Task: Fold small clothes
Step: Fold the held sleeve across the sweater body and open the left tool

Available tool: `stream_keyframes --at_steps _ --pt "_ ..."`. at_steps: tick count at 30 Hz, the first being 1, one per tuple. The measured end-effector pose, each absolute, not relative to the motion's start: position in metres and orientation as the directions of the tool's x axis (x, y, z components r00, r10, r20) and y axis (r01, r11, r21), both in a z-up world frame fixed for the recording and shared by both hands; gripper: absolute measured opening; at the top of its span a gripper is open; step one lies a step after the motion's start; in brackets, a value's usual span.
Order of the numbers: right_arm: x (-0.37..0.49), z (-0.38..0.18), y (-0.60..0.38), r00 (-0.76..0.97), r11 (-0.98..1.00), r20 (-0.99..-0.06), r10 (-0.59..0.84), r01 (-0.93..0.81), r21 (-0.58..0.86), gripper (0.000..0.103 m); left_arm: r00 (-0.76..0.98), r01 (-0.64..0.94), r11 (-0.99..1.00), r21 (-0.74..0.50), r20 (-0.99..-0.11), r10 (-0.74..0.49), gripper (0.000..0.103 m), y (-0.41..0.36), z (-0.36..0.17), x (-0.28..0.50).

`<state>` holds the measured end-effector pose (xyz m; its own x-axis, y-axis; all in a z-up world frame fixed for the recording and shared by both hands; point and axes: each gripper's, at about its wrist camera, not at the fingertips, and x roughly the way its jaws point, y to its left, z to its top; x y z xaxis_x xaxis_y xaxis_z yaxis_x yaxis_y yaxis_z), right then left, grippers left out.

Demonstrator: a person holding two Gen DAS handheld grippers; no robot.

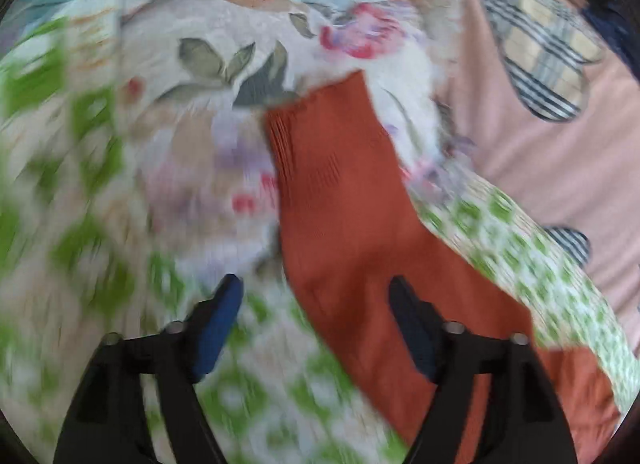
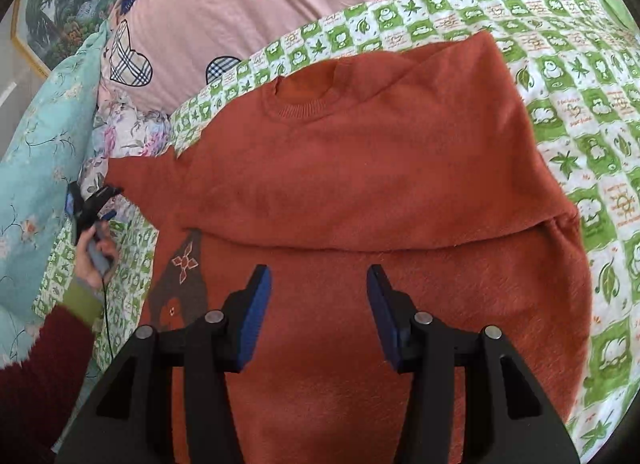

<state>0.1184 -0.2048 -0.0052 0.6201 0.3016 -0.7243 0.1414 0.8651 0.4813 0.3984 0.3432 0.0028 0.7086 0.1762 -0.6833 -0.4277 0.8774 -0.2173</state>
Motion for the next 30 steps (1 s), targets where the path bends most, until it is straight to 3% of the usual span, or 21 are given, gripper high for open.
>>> stream_keyframes --at_steps 3,4,5,7,17,25,30 --pt "0.121 -0.008 -0.204 0.613 0.864 -0.731 0.299 0.151 0.480 0.051 0.656 -0.468 0.869 -0.162 -0.722 0.219 0.074 0.360 -0.012 0.431" --pt "0.122 -0.010 -0.204 0.606 0.861 -0.736 0.300 0.160 0.483 0.051 0.644 -0.468 0.872 -0.142 -0.731 0.226 0.061 0.361 -0.017 0.440" --pt "0.124 -0.012 -0.204 0.601 0.861 -0.742 0.299 0.166 0.481 0.051 0.639 -0.458 0.882 -0.112 -0.731 0.239 0.034 0.360 -0.019 0.447" --pt "0.127 -0.015 -0.202 0.594 0.860 -0.745 0.303 0.167 0.483 0.051 0.652 -0.416 0.904 -0.098 -0.725 0.222 0.004 0.355 -0.018 0.454" --pt "0.125 -0.016 -0.188 0.605 0.845 -0.713 0.355 0.118 0.521 0.051 0.814 -0.166 0.972 -0.166 -0.579 0.040 0.002 0.272 0.037 0.395" --pt "0.099 -0.010 -0.215 0.650 0.824 -0.691 0.316 0.172 0.540 0.051 0.797 0.229 0.949 -0.216 -0.519 -0.310 0.002 0.091 0.068 0.317" --pt "0.079 -0.007 -0.241 0.679 0.803 -0.679 0.279 0.222 0.553 0.051 0.686 0.421 0.878 -0.229 -0.552 -0.473 0.002 -0.018 0.054 0.289"
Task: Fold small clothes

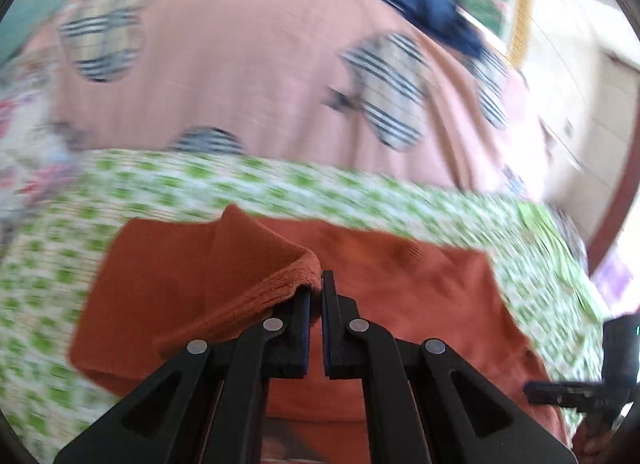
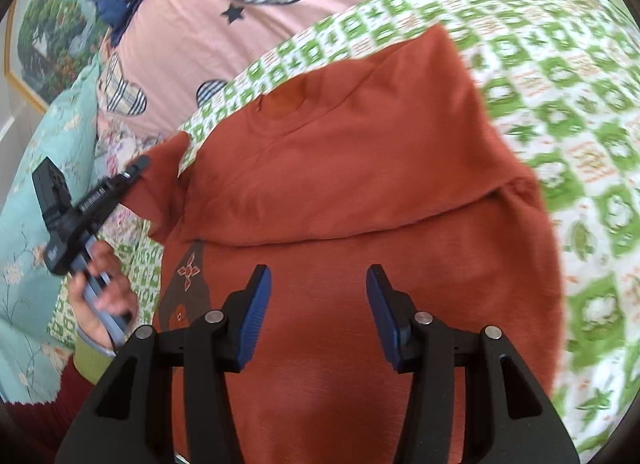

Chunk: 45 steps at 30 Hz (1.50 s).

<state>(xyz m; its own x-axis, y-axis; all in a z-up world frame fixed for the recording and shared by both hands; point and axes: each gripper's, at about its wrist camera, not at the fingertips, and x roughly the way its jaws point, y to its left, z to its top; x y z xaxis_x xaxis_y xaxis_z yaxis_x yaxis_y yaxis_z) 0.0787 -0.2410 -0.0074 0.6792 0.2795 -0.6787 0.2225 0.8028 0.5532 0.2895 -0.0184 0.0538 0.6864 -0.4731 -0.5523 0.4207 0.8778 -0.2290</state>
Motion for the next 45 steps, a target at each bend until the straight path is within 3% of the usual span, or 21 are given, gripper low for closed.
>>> stream_keyframes --at_steps 6,10,12,14,18,22,30,36,37,38,39,45 --pt "0.065 -0.004 -0.263 0.700 0.783 -0.671 0.242 0.267 0.561 0.051 0.558 0.514 0.837 -0.187 -0.668 -0.492 0.003 -0.113 0.006 0.289" --pt "0.068 0.000 -0.265 0.705 0.790 -0.668 0.237 0.261 0.555 0.051 0.484 0.524 0.834 -0.171 -0.746 -0.457 0.010 -0.134 -0.035 0.284" --pt "0.077 0.003 -0.261 0.705 0.800 -0.666 0.244 0.242 0.549 0.053 0.437 0.529 0.823 -0.208 -0.764 -0.474 0.022 -0.130 -0.041 0.278" --pt "0.088 0.005 -0.252 0.700 0.816 -0.668 0.252 0.217 0.536 0.054 0.429 0.526 0.817 -0.236 -0.756 -0.494 0.044 -0.115 -0.039 0.263" --pt "0.125 0.009 -0.222 0.675 0.868 -0.681 0.283 0.123 0.481 0.056 0.468 0.507 0.834 -0.220 -0.742 -0.480 0.046 -0.071 -0.030 0.238" --pt "0.168 0.016 -0.174 0.653 0.948 -0.716 0.248 -0.012 0.317 0.061 0.577 0.371 0.918 -0.142 -0.739 -0.348 0.046 -0.001 -0.015 0.235" --pt "0.202 0.000 -0.088 0.692 0.923 -0.721 0.032 -0.298 -0.245 0.069 0.620 0.089 0.992 -0.084 -0.775 -0.122 0.045 0.100 -0.035 0.264" --pt "0.225 -0.004 -0.067 0.719 0.877 -0.694 0.043 -0.360 -0.319 0.073 0.604 0.048 0.988 -0.145 -0.784 -0.145 0.046 0.113 -0.046 0.285" --pt "0.230 -0.005 -0.067 0.708 0.881 -0.704 0.061 -0.370 -0.296 0.070 0.600 0.045 0.987 -0.152 -0.786 -0.149 0.046 0.112 -0.047 0.290" --pt "0.233 -0.004 -0.066 0.693 0.887 -0.716 0.077 -0.375 -0.268 0.043 0.597 0.042 0.987 -0.154 -0.788 -0.149 0.047 0.113 -0.049 0.293" --pt "0.236 -0.003 -0.069 0.673 0.899 -0.734 0.092 -0.373 -0.229 0.004 0.595 0.037 0.988 -0.148 -0.791 -0.141 0.048 0.112 -0.051 0.295" --pt "0.220 0.033 -0.127 0.725 0.982 -0.666 0.179 -0.174 0.075 0.005 0.600 0.037 0.993 -0.114 -0.792 -0.113 0.048 0.099 -0.051 0.306"
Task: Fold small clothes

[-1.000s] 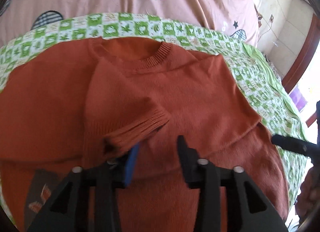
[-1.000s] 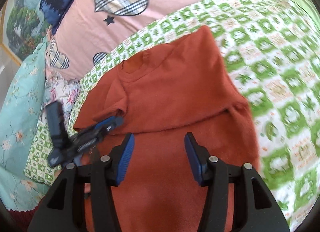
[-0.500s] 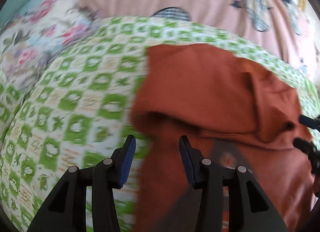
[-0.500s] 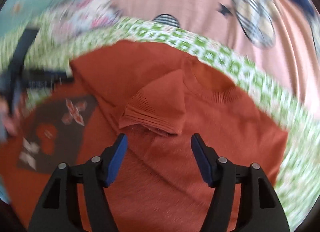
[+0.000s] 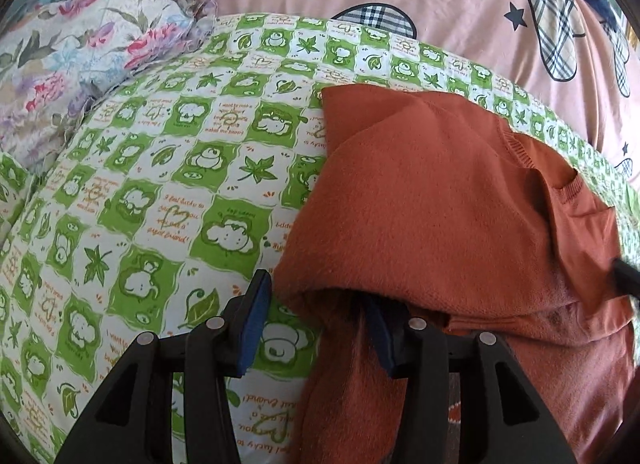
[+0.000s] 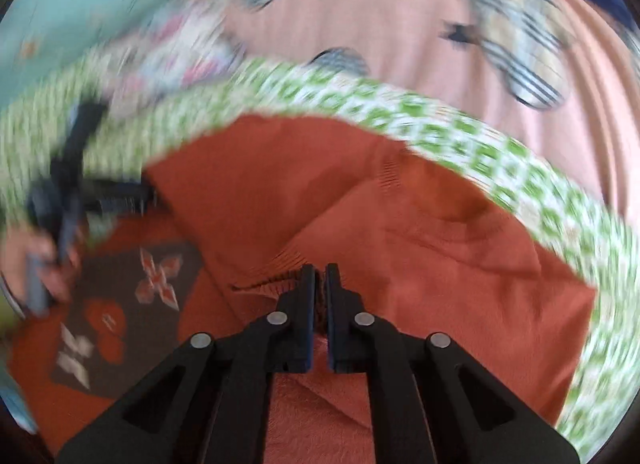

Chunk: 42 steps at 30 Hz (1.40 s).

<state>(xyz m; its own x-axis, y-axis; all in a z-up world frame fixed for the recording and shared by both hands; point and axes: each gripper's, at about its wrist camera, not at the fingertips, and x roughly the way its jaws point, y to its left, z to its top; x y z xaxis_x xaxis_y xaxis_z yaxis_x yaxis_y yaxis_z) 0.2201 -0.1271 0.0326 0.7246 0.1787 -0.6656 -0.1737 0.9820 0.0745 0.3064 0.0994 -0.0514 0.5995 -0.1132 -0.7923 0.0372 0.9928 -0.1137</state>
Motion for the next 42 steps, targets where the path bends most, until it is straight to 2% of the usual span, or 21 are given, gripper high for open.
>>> stream_keyframes --at_steps 4,6,9,12,14,18,21,24,26,27,29,31,32,33,34,35,36,40,42 --pt "0.193 0.044 -0.217 0.782 0.906 -0.587 0.209 0.071 0.417 0.005 0.606 0.017 0.995 -0.097 -0.790 -0.088 0.048 0.099 -0.052 0.308" --pt "0.181 0.031 -0.253 0.784 0.840 -0.593 0.182 0.189 0.508 0.005 0.613 0.007 0.996 -0.092 -0.787 -0.077 0.048 0.098 -0.053 0.306" --pt "0.173 0.010 -0.279 0.758 0.796 -0.636 0.145 0.292 0.531 0.005 0.622 0.000 0.998 -0.061 -0.781 -0.047 0.048 0.093 -0.055 0.303" --pt "0.173 -0.004 -0.285 0.742 0.773 -0.654 0.149 0.325 0.545 0.005 0.637 -0.002 0.999 -0.033 -0.771 -0.024 0.048 0.089 -0.053 0.300" --pt "0.173 0.003 -0.281 0.759 0.770 -0.628 0.169 0.297 0.565 0.005 0.642 -0.012 0.999 -0.050 -0.766 -0.030 0.048 0.093 -0.054 0.299" --pt "0.155 0.032 -0.285 0.842 0.768 -0.519 0.148 0.233 0.596 0.005 0.655 -0.050 0.989 -0.138 -0.752 -0.072 0.049 0.108 -0.054 0.297" --pt "0.156 0.017 -0.288 0.793 0.795 -0.605 0.077 0.317 0.517 0.005 0.660 -0.050 0.984 -0.170 -0.746 -0.096 0.050 0.112 -0.055 0.295" --pt "0.163 -0.020 -0.292 0.706 0.789 -0.705 0.070 0.393 0.473 0.006 0.652 -0.049 0.986 -0.162 -0.752 -0.091 0.051 0.110 -0.056 0.296" --pt "0.164 -0.033 -0.296 0.630 0.789 -0.777 -0.002 0.478 0.386 0.006 0.650 -0.049 0.986 -0.159 -0.755 -0.089 0.051 0.110 -0.056 0.296" --pt "0.159 -0.031 -0.298 0.619 0.778 -0.783 -0.059 0.520 0.352 0.006 0.650 -0.050 0.986 -0.161 -0.754 -0.090 0.051 0.110 -0.056 0.296" --pt "0.142 -0.013 -0.298 0.665 0.751 -0.735 -0.135 0.552 0.361 0.008 0.650 -0.051 0.984 -0.170 -0.754 -0.097 0.051 0.111 -0.057 0.295" --pt "0.143 0.002 -0.282 0.719 0.793 -0.687 -0.107 0.478 0.377 0.008 0.649 -0.051 0.983 -0.174 -0.755 -0.099 0.051 0.112 -0.058 0.296" --pt "0.152 0.003 -0.271 0.722 0.831 -0.689 -0.062 0.419 0.365 0.012 0.648 -0.052 0.984 -0.171 -0.755 -0.096 0.052 0.111 -0.058 0.297" --pt "0.163 -0.002 -0.262 0.711 0.856 -0.703 -0.001 0.364 0.367 0.024 0.648 -0.053 0.985 -0.165 -0.756 -0.092 0.052 0.111 -0.058 0.297" --pt "0.171 -0.010 -0.259 0.690 0.861 -0.723 0.037 0.346 0.374 0.032 0.647 -0.053 0.985 -0.163 -0.757 -0.090 0.052 0.111 -0.058 0.297" --pt "0.180 -0.023 -0.258 0.643 0.862 -0.764 0.047 0.361 0.356 0.045 0.647 -0.053 0.985 -0.164 -0.757 -0.091 0.052 0.111 -0.058 0.297" --pt "0.185 -0.038 -0.262 0.588 0.856 -0.808 0.038 0.398 0.330 0.045 0.646 -0.052 0.984 -0.172 -0.757 -0.098 0.052 0.112 -0.058 0.297" --pt "0.156 -0.037 -0.280 0.626 0.789 -0.778 0.049 0.454 0.414 0.045 0.641 -0.052 0.974 -0.221 -0.756 -0.137 0.054 0.120 -0.059 0.296" --pt "0.135 -0.031 -0.282 0.662 0.754 -0.741 0.111 0.430 0.497 0.046 0.634 -0.046 0.974 -0.221 -0.760 -0.143 0.054 0.120 -0.057 0.293"
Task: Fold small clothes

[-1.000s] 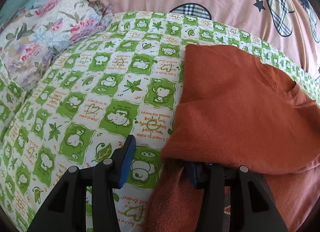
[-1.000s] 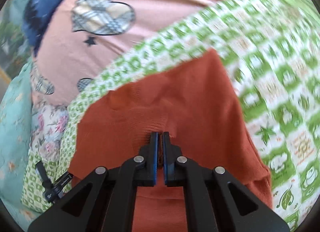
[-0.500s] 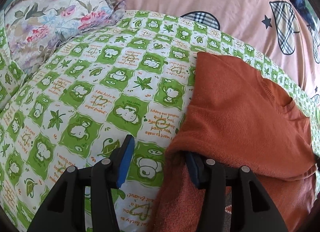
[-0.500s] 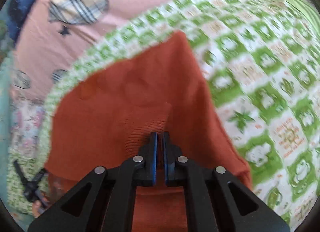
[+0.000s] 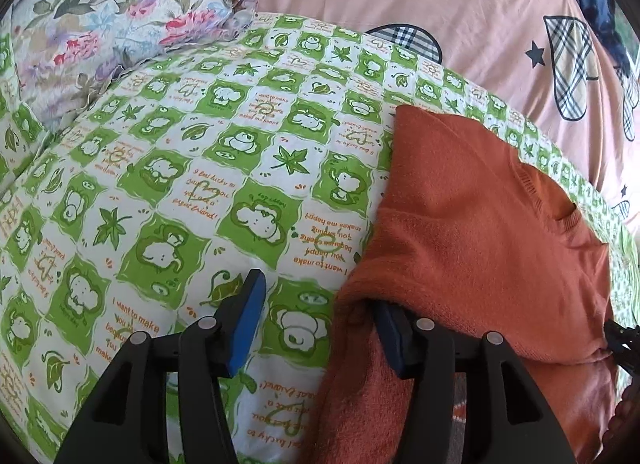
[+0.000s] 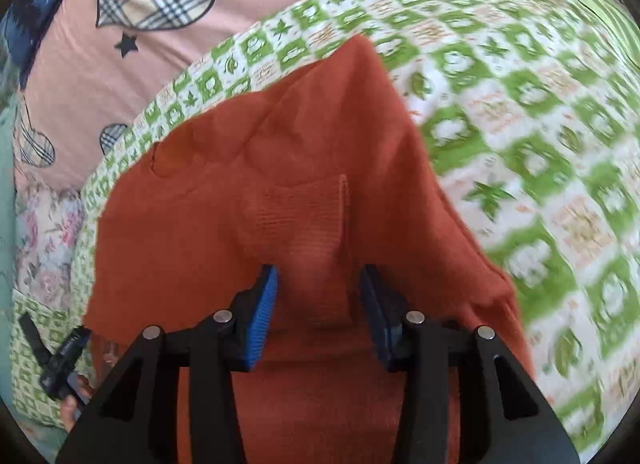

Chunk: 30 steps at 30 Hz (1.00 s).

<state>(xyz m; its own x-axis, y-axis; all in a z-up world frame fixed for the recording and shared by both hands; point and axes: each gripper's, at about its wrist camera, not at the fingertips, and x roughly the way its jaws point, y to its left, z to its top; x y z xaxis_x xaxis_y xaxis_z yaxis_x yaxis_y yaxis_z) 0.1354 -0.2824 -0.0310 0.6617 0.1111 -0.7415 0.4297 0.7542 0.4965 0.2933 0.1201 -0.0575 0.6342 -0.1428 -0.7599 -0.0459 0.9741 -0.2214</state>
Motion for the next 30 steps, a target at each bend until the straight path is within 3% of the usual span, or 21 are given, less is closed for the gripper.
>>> stream_keyframes --at_steps 2,6,13,17,24,26,30 --pt "0.116 -0.026 -0.281 0.691 0.721 -0.698 0.188 0.386 0.575 0.051 0.621 -0.032 0.979 -0.201 -0.772 -0.138 0.054 0.117 -0.054 0.284" --pt "0.082 -0.014 -0.270 0.702 0.717 -0.666 0.254 0.325 0.616 0.072 0.612 0.023 0.981 -0.190 -0.773 -0.164 0.053 0.115 -0.044 0.242" --pt "0.038 -0.008 -0.241 0.658 0.745 -0.683 0.318 0.272 0.609 0.080 0.611 0.036 0.980 -0.198 -0.772 -0.178 0.062 0.140 -0.030 0.153" --pt "0.014 -0.010 -0.236 0.647 0.694 -0.645 0.406 0.241 0.679 0.093 0.592 0.056 0.982 -0.180 -0.786 -0.178 0.067 0.147 -0.029 0.118" --pt "-0.040 -0.009 -0.237 0.687 0.586 -0.544 0.481 0.209 0.783 0.097 0.503 0.128 0.964 -0.232 -0.823 -0.265 0.072 0.142 -0.051 0.076" --pt "-0.055 -0.008 -0.239 0.699 0.600 -0.556 0.450 0.225 0.768 0.097 0.501 0.159 0.955 -0.251 -0.813 -0.297 0.081 0.138 -0.052 0.062" --pt "-0.083 -0.006 -0.239 0.697 0.684 -0.617 0.366 0.248 0.686 0.097 0.472 0.245 0.926 -0.287 -0.799 -0.372 0.081 0.129 -0.052 0.042"
